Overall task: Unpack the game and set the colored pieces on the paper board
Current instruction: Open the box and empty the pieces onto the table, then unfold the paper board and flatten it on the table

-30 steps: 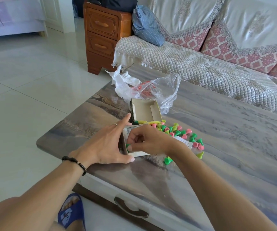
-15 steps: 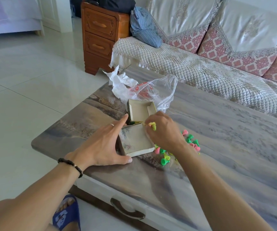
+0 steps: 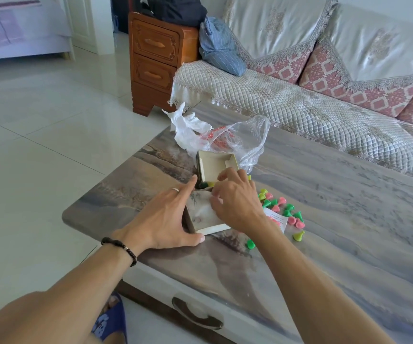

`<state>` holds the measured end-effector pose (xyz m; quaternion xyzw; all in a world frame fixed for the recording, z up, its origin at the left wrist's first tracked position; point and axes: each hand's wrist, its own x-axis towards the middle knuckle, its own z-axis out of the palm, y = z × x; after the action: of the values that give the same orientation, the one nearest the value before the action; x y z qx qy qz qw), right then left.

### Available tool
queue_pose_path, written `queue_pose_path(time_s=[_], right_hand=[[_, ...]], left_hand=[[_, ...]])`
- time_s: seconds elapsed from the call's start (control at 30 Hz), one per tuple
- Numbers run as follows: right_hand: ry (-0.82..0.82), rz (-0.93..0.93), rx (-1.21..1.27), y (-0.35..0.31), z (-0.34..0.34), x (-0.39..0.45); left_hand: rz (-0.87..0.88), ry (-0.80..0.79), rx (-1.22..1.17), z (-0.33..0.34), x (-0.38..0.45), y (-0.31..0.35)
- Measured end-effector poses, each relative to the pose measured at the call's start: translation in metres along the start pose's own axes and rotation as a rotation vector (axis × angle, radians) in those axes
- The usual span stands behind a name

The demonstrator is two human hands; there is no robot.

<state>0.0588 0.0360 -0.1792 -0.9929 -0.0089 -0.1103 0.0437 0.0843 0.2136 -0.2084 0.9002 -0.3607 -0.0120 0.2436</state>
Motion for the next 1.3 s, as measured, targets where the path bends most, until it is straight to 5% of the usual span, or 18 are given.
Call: queue_pose_path(time_s=[0.37, 0.7, 0.9, 1.03, 1.2, 1.3], right_hand=[[0.196, 0.442, 0.730, 0.030, -0.034, -0.019], [0.284, 0.467, 1.399, 0.056, -0.087, -0.049], [0.440, 0.559, 1.528, 0.092, -0.119, -0.080], [0.345, 0.538, 1.571, 0.109, -0.126, -0.110], [0.384, 0.689, 1.238, 0.140, -0.127, -0.142], [0.472, 0.692, 1.099, 0.157, -0.129, -0.156]], left_hand=[[-0.092, -0.059, 0.036, -0.012, 0.003, 0.003], [0.127, 0.251, -0.284, -0.037, 0.034, 0.096], [0.124, 0.309, -0.609, -0.034, 0.060, 0.149], [0.145, 0.283, -0.669, -0.015, 0.069, 0.186], [0.081, 0.305, -0.502, 0.021, 0.073, 0.221], [0.201, 0.383, -0.433, 0.034, 0.069, 0.241]])
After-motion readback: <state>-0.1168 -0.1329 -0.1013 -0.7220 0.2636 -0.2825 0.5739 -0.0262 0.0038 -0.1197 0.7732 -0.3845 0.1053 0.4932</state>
